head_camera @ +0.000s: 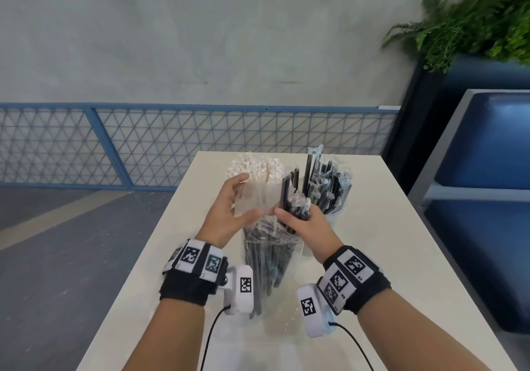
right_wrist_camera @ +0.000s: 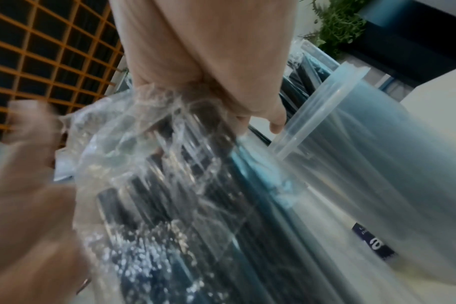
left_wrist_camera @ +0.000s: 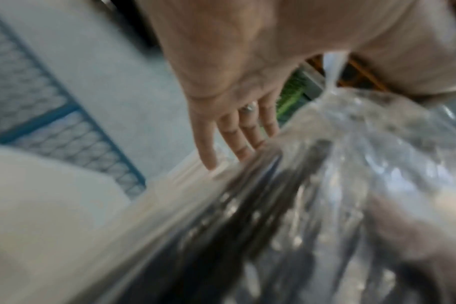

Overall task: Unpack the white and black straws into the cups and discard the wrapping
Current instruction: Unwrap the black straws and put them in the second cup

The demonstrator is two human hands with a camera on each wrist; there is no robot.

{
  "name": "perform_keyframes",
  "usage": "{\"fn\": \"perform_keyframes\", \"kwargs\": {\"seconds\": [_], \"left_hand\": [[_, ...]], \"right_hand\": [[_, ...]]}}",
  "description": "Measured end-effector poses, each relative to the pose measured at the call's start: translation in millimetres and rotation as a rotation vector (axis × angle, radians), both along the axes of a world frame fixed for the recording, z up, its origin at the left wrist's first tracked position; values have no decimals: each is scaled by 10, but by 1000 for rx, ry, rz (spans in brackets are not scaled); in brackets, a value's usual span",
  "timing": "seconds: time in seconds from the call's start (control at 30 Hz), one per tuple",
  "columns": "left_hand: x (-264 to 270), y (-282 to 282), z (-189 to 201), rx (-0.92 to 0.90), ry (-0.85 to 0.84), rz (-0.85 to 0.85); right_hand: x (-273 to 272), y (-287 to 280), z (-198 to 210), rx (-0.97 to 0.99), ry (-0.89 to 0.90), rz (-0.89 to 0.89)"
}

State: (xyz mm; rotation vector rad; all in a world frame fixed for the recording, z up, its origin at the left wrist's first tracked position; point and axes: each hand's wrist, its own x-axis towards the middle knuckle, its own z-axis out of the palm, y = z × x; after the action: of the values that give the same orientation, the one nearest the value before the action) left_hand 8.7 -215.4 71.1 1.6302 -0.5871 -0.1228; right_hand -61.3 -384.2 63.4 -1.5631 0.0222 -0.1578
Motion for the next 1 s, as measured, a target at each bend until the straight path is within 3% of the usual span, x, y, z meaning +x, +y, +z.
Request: {"fn": "perform_keyframes", "kwargs": {"seconds": [0.07,0.2,0.37,0.57,0.63,0.77,0.9,1.0], "left_hand": [[-23,29,-138,-72,99,-107],[-139,-46,-451,0,217,-167],[-145,-110,-569,79,182,88],[-89,-79,-619,154,186,134],[-65,-94,-631,152,178,144],[-73,-145,-588,134,186,152],[-66,-139,-583,145,180,158],[-57,-110,-580,151,205,190]], "right_hand": [[1,-7,42,26,-17,1],[16,34,137,101,-43,-7],[-5,1,415,157,-137,-102],[120,-168,739,427,-254,-273],[137,-186,705,390,-223,-283],[39,-56,362,97,-90,-183],[20,-30,322,145,-97,-271],[137,-180,510,312,-153,-377]]}}
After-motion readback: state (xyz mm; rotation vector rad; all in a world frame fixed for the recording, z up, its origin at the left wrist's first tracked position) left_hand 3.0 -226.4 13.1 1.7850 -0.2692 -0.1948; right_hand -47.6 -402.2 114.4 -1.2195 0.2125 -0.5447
